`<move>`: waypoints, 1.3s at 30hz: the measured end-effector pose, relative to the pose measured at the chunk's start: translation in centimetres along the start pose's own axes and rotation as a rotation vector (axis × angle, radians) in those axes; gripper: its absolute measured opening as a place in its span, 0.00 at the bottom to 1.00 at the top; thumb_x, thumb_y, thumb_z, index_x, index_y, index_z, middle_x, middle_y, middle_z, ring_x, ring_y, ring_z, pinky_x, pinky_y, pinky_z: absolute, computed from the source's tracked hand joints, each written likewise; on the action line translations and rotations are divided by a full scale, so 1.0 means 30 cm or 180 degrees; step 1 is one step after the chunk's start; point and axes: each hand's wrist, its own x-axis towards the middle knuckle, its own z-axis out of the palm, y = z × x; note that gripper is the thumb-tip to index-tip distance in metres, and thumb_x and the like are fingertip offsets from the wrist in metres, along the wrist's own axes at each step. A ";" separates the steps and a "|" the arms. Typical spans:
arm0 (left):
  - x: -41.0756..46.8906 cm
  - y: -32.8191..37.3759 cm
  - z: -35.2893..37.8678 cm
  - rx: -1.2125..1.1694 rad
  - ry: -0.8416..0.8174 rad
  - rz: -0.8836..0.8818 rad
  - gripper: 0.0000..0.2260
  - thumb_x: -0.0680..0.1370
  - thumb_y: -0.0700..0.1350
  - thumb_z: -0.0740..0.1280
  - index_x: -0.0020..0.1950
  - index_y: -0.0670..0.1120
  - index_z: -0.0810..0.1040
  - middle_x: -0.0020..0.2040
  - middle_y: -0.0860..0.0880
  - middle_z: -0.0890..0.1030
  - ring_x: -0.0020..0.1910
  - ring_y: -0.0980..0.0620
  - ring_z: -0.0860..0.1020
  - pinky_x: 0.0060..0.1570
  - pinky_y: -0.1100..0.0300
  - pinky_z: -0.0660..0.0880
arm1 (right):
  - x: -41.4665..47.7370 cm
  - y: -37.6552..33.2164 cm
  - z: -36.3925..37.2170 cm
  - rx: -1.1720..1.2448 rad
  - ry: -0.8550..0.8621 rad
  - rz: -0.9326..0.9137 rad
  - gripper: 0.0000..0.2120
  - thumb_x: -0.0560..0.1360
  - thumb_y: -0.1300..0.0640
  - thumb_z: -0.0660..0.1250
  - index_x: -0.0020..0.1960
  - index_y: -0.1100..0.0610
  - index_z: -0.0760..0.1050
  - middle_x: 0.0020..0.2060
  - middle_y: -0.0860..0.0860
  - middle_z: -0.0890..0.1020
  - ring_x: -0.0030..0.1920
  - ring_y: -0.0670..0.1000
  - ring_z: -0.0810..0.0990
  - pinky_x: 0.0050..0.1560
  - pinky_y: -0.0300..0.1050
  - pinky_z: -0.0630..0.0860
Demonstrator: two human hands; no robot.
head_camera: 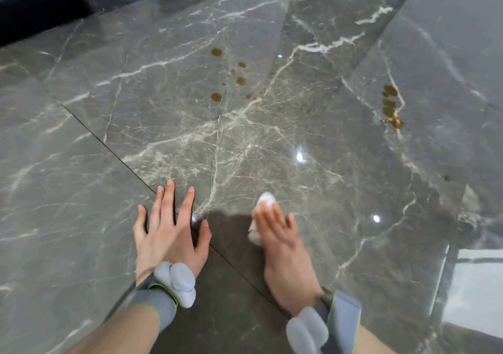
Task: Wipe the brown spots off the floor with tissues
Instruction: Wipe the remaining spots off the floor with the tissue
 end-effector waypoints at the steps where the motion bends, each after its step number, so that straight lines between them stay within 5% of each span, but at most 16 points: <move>1: 0.001 0.001 -0.001 -0.0006 0.0004 0.0007 0.28 0.73 0.56 0.53 0.70 0.48 0.69 0.73 0.43 0.64 0.72 0.46 0.61 0.69 0.46 0.51 | -0.031 -0.011 0.004 0.0069 -0.0198 -0.0265 0.31 0.68 0.65 0.47 0.71 0.59 0.61 0.71 0.52 0.63 0.73 0.52 0.57 0.73 0.47 0.48; 6: 0.004 -0.003 0.001 0.0066 0.0045 -0.0010 0.27 0.72 0.56 0.53 0.69 0.48 0.70 0.73 0.42 0.65 0.71 0.46 0.62 0.68 0.46 0.52 | -0.010 0.149 -0.102 -0.0221 -0.0392 -0.0658 0.32 0.67 0.65 0.47 0.70 0.55 0.64 0.70 0.51 0.65 0.71 0.52 0.60 0.72 0.48 0.53; 12: 0.007 0.003 0.005 0.0055 0.0126 0.0017 0.27 0.73 0.55 0.54 0.70 0.47 0.70 0.73 0.42 0.65 0.71 0.45 0.64 0.68 0.44 0.56 | 0.303 0.380 -0.184 -0.0157 0.0253 0.1315 0.24 0.77 0.67 0.52 0.72 0.59 0.59 0.74 0.54 0.58 0.74 0.56 0.52 0.73 0.54 0.47; 15: 0.004 0.002 0.002 0.0061 0.0111 0.0010 0.27 0.73 0.55 0.54 0.70 0.47 0.70 0.73 0.42 0.65 0.71 0.45 0.65 0.67 0.44 0.57 | 0.499 0.327 -0.176 -0.0131 0.0235 0.1762 0.25 0.75 0.68 0.53 0.72 0.61 0.56 0.73 0.57 0.58 0.73 0.58 0.53 0.72 0.58 0.51; 17: 0.003 0.003 -0.002 0.0083 0.0073 -0.0005 0.27 0.73 0.55 0.54 0.70 0.48 0.70 0.73 0.42 0.65 0.71 0.46 0.64 0.68 0.44 0.57 | 0.588 0.229 -0.145 -0.0053 0.0061 0.1536 0.29 0.74 0.69 0.55 0.73 0.59 0.54 0.74 0.55 0.55 0.73 0.59 0.52 0.72 0.58 0.51; 22: 0.002 0.002 0.004 0.0031 0.0088 -0.0008 0.27 0.73 0.55 0.55 0.70 0.48 0.70 0.73 0.42 0.65 0.70 0.46 0.65 0.68 0.44 0.58 | 0.538 -0.102 -0.010 -0.0296 -0.0664 -0.0493 0.32 0.74 0.68 0.55 0.75 0.56 0.48 0.75 0.53 0.51 0.75 0.50 0.47 0.72 0.53 0.37; 25: 0.003 0.002 0.001 -0.0015 0.0051 0.0017 0.26 0.73 0.55 0.54 0.69 0.47 0.71 0.73 0.42 0.64 0.70 0.45 0.65 0.67 0.43 0.59 | 0.401 -0.099 0.001 -0.0049 -0.0915 -0.1295 0.31 0.74 0.70 0.52 0.75 0.56 0.50 0.75 0.52 0.52 0.74 0.50 0.44 0.71 0.48 0.34; 29: 0.001 -0.003 0.003 -0.0052 -0.0023 0.0058 0.26 0.74 0.55 0.54 0.69 0.47 0.70 0.74 0.43 0.62 0.73 0.46 0.60 0.69 0.43 0.55 | 0.390 0.152 -0.079 -0.0056 -0.0278 -0.0427 0.28 0.73 0.64 0.54 0.73 0.56 0.58 0.73 0.53 0.60 0.74 0.55 0.53 0.71 0.54 0.44; 33: 0.007 -0.005 0.002 -0.0092 -0.0104 0.0032 0.26 0.73 0.55 0.55 0.70 0.48 0.69 0.75 0.44 0.61 0.73 0.47 0.58 0.70 0.44 0.54 | 0.449 0.204 -0.092 -0.0056 0.0009 0.0567 0.25 0.77 0.66 0.53 0.73 0.56 0.57 0.74 0.52 0.58 0.75 0.53 0.50 0.72 0.51 0.41; 39: 0.006 0.000 -0.008 -0.0038 -0.0204 0.0010 0.27 0.74 0.55 0.54 0.71 0.47 0.67 0.74 0.42 0.61 0.73 0.44 0.59 0.70 0.43 0.52 | 0.443 0.183 -0.064 -0.0156 0.0228 0.0678 0.31 0.72 0.71 0.53 0.73 0.56 0.57 0.74 0.52 0.59 0.75 0.52 0.51 0.73 0.47 0.42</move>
